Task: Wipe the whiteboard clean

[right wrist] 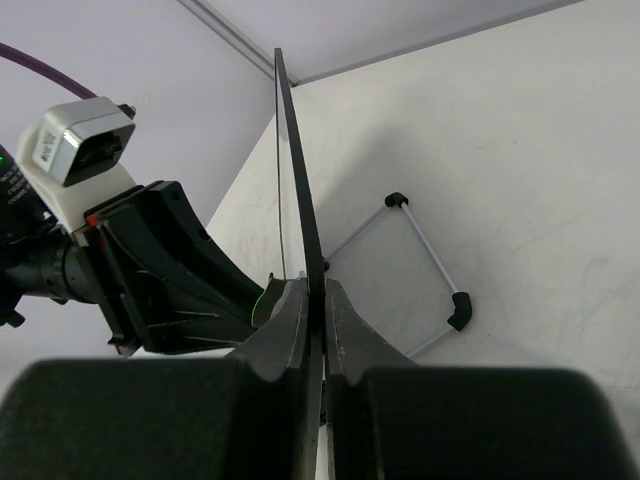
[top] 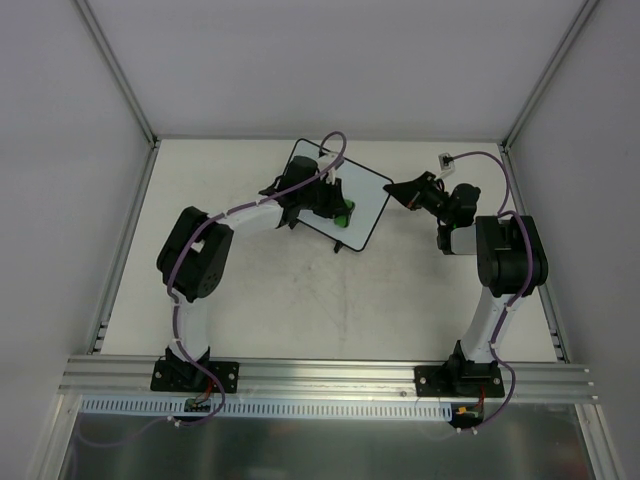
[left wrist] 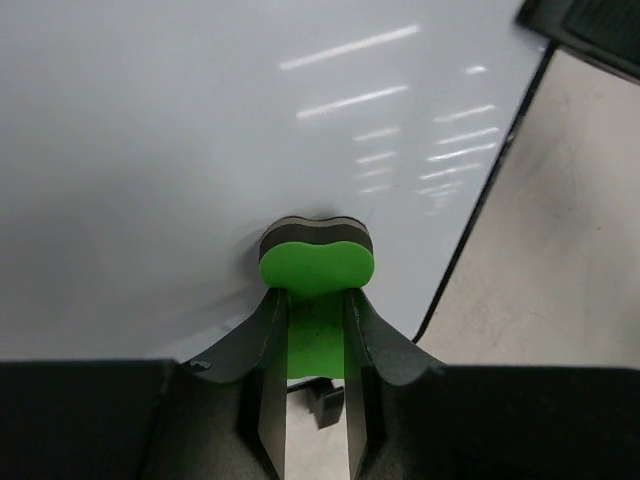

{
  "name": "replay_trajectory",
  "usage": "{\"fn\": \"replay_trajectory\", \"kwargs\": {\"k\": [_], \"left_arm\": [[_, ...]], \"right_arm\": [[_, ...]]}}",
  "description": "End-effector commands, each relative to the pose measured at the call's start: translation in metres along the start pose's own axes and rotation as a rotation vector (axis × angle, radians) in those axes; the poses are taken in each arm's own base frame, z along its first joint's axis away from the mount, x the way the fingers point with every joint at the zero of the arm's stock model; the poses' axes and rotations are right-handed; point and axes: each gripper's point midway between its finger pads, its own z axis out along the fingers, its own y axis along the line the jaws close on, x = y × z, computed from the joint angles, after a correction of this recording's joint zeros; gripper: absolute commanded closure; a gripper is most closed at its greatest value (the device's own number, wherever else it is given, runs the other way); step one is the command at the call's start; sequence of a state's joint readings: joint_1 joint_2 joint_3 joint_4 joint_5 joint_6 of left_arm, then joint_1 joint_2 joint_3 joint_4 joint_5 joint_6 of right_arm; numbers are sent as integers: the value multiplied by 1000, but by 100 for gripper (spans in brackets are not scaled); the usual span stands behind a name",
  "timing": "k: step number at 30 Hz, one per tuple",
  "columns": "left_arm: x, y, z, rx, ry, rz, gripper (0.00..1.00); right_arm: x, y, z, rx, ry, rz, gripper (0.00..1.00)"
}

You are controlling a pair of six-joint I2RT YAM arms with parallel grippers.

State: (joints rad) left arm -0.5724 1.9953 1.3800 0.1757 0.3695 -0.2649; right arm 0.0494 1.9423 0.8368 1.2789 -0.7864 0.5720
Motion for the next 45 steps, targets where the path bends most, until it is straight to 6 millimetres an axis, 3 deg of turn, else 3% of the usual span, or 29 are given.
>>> {"fn": "replay_trajectory", "kwargs": {"k": [1,5,12,19,26,38,45], "left_arm": [[22,61,-19,-171,43,-15,100],[21,88,-37,-228,31,-31,100],[31,92,-34,-232,48,-51,100],[42,66,-18,-171,50,-57,100],[43,24,4,-67,64,-38,100],[56,-22,16,76,80,-97,100],[55,-11,13,29,56,-101,100]], "right_arm": [[-19,64,4,-228,-57,-238,100],[-20,65,3,-229,-59,-241,100],[-19,64,3,-228,-57,-238,99],[-19,64,3,-228,-57,-239,100],[-20,65,3,-230,-58,-242,100],[-20,65,4,-230,-59,-243,100],[-19,64,4,-229,-57,-239,100]]}}
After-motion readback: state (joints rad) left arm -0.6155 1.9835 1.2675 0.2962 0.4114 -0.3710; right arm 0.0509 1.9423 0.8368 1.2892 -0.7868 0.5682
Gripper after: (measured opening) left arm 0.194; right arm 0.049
